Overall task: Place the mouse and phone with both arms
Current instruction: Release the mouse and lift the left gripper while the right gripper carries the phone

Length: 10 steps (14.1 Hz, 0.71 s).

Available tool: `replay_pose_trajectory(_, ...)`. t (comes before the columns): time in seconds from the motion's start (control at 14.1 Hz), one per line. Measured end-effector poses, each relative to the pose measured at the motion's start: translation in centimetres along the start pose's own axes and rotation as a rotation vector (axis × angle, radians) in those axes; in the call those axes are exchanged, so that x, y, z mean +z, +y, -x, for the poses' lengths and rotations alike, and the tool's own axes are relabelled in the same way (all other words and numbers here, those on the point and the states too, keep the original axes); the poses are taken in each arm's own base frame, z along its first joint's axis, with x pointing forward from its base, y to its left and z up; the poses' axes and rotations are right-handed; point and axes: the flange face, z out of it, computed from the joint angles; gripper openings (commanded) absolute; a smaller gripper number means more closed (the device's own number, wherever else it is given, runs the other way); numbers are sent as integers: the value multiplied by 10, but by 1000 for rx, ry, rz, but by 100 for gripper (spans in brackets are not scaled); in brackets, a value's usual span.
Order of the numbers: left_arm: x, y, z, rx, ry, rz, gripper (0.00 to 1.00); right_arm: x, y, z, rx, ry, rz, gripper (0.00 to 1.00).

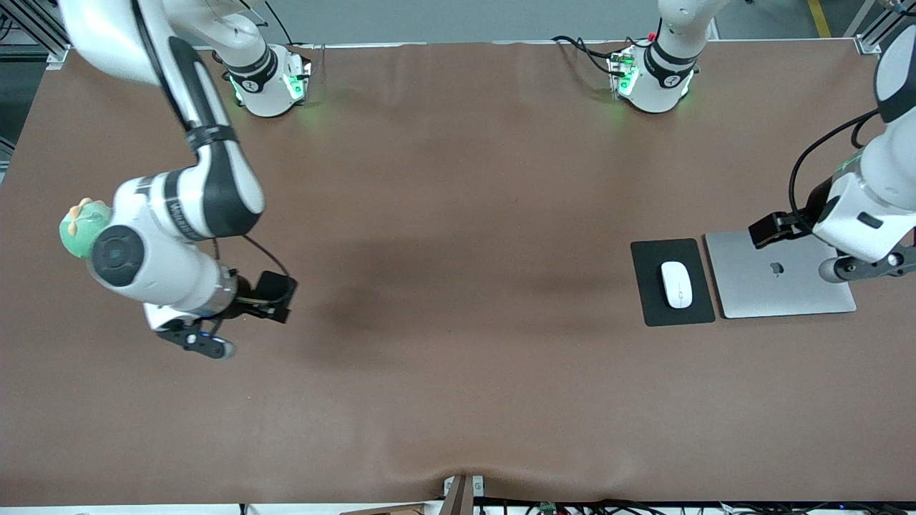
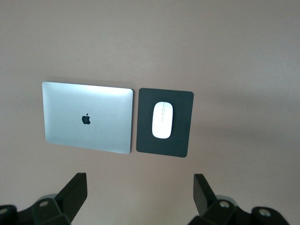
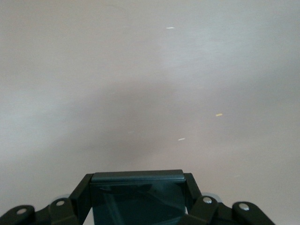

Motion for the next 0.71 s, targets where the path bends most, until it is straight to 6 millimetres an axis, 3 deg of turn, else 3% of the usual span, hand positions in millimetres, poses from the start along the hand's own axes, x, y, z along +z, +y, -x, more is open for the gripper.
replay_pose_trajectory(0.21,-12,-18,5,-6,0,32,100,20,82,-25,-9,-41,15,32)
replay_pose_trajectory(0.43,-34,-31,16,-30,21,105,100,37,119,-31,-25,-30,64,32)
replay_pose_trajectory(0.71,-45,-31,42,-19,30,87,100,88,163,-27,-102,24,67,33)
